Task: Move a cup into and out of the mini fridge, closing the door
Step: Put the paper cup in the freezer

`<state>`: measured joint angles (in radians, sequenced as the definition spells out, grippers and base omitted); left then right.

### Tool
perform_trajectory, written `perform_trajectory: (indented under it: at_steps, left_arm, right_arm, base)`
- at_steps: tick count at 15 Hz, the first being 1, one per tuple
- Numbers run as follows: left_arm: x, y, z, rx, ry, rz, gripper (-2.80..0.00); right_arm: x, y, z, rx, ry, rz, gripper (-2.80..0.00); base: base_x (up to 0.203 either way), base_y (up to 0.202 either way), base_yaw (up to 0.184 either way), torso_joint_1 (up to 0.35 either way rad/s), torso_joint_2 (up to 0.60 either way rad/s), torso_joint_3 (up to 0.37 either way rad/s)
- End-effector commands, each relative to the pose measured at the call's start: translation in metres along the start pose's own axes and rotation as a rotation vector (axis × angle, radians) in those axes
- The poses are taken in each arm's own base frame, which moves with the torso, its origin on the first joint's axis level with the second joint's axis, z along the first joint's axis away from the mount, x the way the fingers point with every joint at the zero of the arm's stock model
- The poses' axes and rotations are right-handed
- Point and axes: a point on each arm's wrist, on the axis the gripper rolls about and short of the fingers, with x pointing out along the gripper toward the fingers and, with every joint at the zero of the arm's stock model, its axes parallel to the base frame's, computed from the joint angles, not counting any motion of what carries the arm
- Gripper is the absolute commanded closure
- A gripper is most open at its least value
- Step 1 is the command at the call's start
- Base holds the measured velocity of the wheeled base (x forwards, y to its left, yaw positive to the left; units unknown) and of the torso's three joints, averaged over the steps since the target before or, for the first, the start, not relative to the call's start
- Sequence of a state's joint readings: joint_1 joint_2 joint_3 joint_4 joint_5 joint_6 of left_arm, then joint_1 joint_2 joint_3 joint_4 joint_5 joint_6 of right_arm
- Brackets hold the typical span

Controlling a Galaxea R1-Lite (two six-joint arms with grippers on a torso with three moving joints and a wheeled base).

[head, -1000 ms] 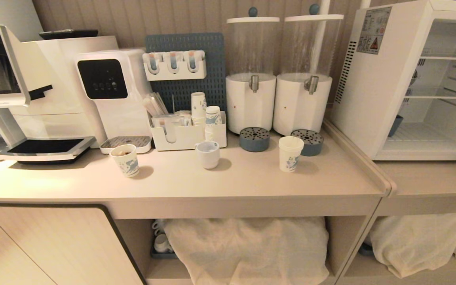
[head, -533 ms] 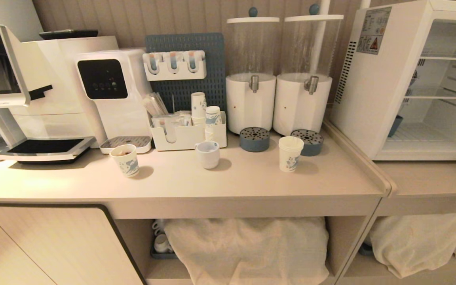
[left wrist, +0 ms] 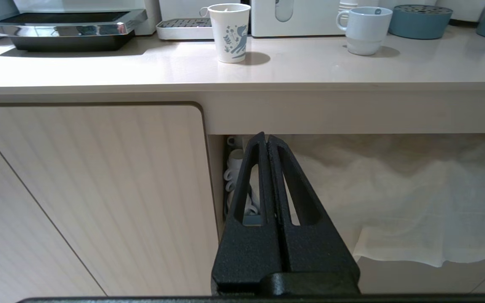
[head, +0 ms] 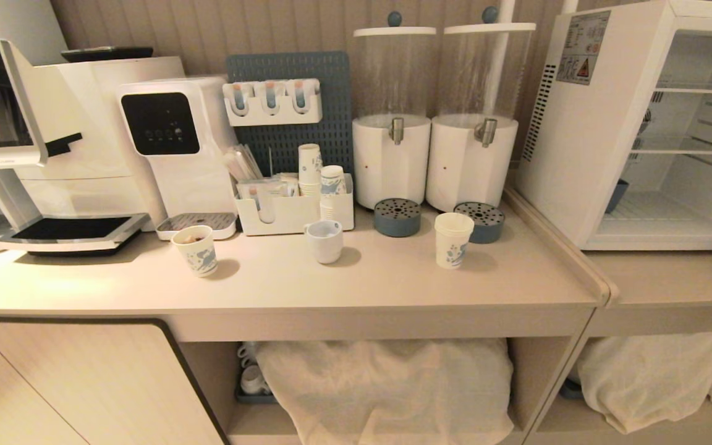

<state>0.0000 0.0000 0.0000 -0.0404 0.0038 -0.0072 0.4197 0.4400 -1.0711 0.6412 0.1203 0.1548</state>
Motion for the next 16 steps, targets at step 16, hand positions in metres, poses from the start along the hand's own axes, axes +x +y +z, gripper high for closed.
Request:
perform_trajectory:
  at_steps: [16]
  left_arm:
    - [0.001,0.0,-0.005,0.011,0.021,-0.002,0.0]
  right_arm:
    - [0.274,-0.164,-0.055,0.02,0.487,0.193,0.0]
  base:
    - [0.0,0.0,0.0,0.0,0.0,0.0]
